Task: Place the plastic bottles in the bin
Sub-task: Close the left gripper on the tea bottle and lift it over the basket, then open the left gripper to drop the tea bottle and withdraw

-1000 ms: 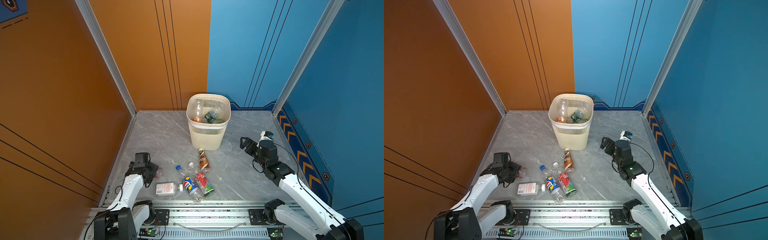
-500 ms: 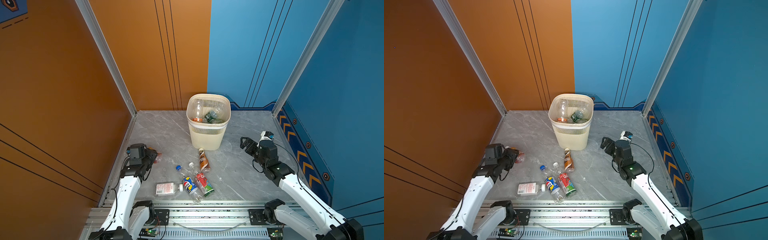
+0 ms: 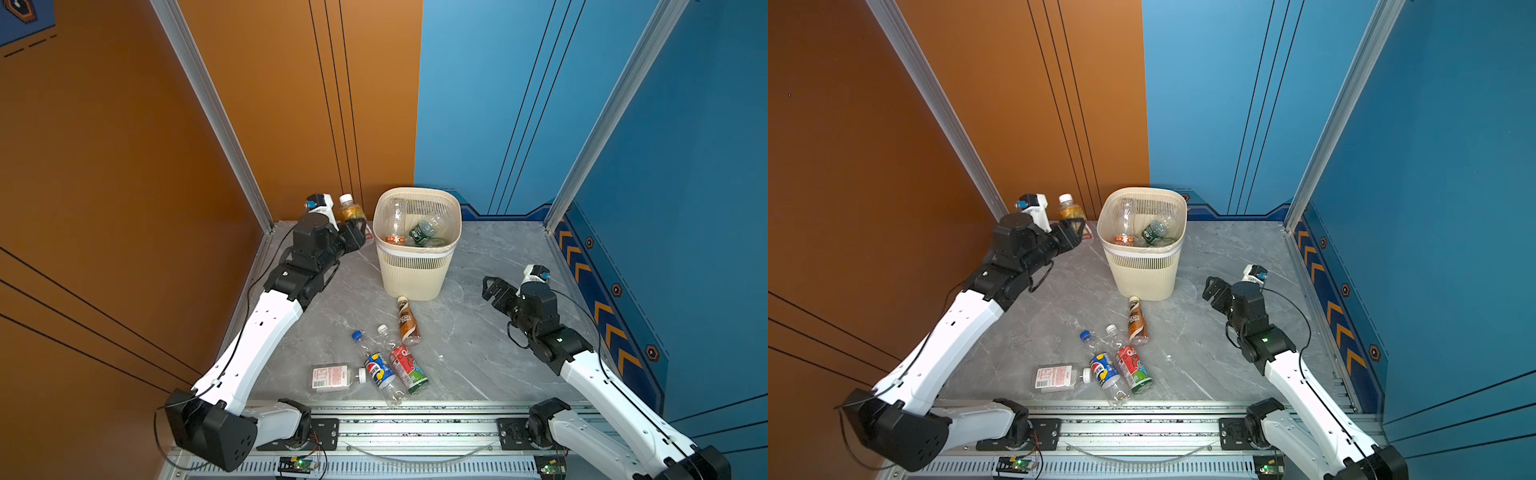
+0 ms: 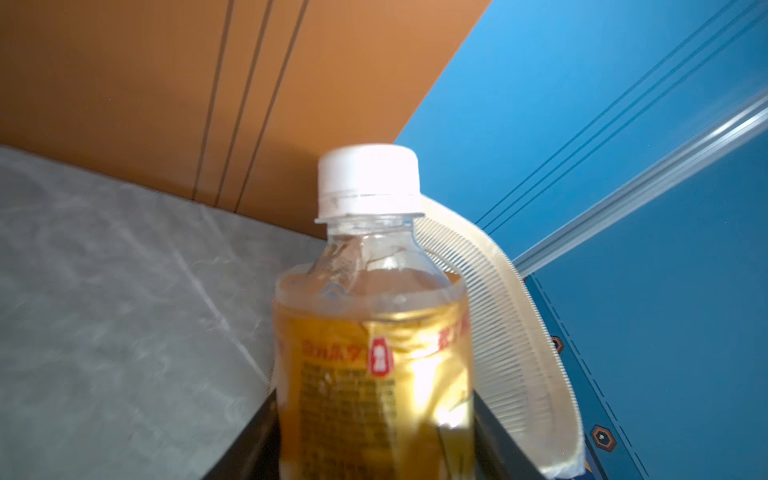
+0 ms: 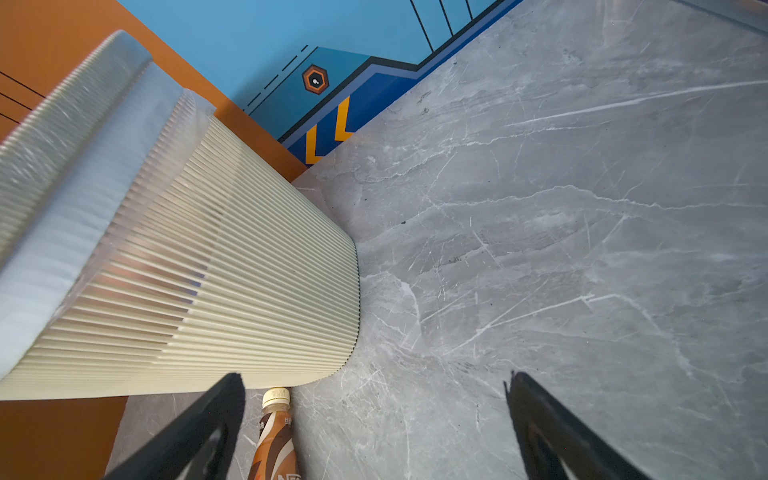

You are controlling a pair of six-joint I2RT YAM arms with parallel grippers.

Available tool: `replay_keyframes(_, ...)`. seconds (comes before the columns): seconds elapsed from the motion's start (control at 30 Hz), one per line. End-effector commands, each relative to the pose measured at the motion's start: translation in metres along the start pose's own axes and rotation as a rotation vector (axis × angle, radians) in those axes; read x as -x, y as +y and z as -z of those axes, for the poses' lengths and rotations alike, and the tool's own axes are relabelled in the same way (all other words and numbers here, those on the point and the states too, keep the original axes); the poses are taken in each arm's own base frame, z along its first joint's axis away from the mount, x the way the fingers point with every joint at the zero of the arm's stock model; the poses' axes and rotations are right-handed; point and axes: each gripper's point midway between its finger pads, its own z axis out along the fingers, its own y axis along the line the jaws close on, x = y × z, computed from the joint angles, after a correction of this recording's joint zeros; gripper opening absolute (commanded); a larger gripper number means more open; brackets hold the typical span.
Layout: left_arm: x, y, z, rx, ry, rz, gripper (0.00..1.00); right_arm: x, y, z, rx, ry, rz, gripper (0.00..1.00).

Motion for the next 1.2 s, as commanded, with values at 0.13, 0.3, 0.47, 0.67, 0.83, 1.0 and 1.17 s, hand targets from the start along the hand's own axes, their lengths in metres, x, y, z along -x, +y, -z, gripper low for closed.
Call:
replay_keyframes(0.13,0.013,-0.058,-0.036,-0.139,0.001,-0.181,0.56,0.004,-0.013,0.014,-0.044,-0.03,-0.021,1.0)
replay_keyframes(0.3,-0.001,-0.071,-0.056,-0.17,0.049,-0.195,0.56,0.006,-0.014,0.017,-0.049,-0.034,-0.018,1.0)
replay_keyframes(0.47,-0.009,-0.075,-0.069,-0.178,0.072,-0.194,0.56,0.006,-0.012,0.015,-0.043,-0.027,-0.017,1.0)
replay_keyframes(0.67,-0.028,-0.071,-0.082,-0.173,0.141,-0.183,0.56,0.005,-0.011,0.012,-0.042,-0.024,-0.02,1.0)
replay_keyframes(0.83,-0.042,-0.07,-0.092,-0.177,0.197,-0.186,0.76,0.005,-0.013,0.012,-0.045,-0.029,-0.021,0.99)
replay_keyframes(1.0,-0.041,-0.075,-0.086,-0.19,0.204,-0.214,0.98,0.004,-0.014,0.012,-0.049,-0.025,-0.017,1.0)
replay_keyframes(1.17,-0.022,-0.082,-0.065,-0.205,0.144,-0.24,0.98,0.003,-0.014,0.01,-0.047,-0.016,-0.023,0.99)
